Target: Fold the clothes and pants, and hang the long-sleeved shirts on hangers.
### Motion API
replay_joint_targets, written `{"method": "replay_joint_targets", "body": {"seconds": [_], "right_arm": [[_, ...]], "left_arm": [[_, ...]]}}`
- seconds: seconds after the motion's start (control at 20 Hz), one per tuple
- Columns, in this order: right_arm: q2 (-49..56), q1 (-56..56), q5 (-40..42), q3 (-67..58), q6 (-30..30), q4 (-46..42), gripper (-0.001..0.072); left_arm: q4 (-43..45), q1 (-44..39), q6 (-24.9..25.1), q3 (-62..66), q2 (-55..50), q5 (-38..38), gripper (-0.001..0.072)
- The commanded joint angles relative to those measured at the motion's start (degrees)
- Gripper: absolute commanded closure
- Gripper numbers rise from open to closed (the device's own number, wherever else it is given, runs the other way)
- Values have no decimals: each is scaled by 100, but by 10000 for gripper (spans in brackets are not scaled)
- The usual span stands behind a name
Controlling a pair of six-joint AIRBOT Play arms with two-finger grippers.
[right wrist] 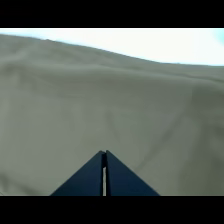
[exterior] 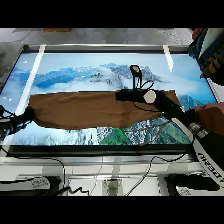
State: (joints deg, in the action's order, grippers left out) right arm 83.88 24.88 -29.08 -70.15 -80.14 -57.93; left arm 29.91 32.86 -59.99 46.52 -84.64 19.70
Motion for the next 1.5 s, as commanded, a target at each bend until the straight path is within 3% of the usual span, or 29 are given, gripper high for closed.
{"method": "replay_joint_targets", "body": {"seconds": [0.0, 0.4, 0.65, 0.9, 1.15, 1.25, 1.45], "right_arm": [[229, 17, 363, -262, -33, 529, 690], [2299, 859, -625, -2686, -35, 949, 691], [3501, 1709, -925, -3744, -164, 1589, 692], [4336, 2474, -415, -4686, -640, 1604, 692], [4452, 2656, 28, -4693, -901, 1515, 692], [4376, 2444, -341, -4693, -898, 1279, 690], [3866, 1513, -2247, -4693, -876, 271, 689]], "left_arm": [[-39, -74, 455, 330, 223, 203, 686], [-42, -481, 1104, 452, 1585, 942, 685], [-42, -894, 1141, 452, 2553, 1167, 686], [-44, -1534, 1139, 452, 3320, 1165, 685], [-39, -2017, 1141, 450, 3563, 1161, 685], [-42, -2155, 1139, 448, 3488, 1165, 685], [-37, -2695, 1182, 448, 3073, 1134, 685]]}}
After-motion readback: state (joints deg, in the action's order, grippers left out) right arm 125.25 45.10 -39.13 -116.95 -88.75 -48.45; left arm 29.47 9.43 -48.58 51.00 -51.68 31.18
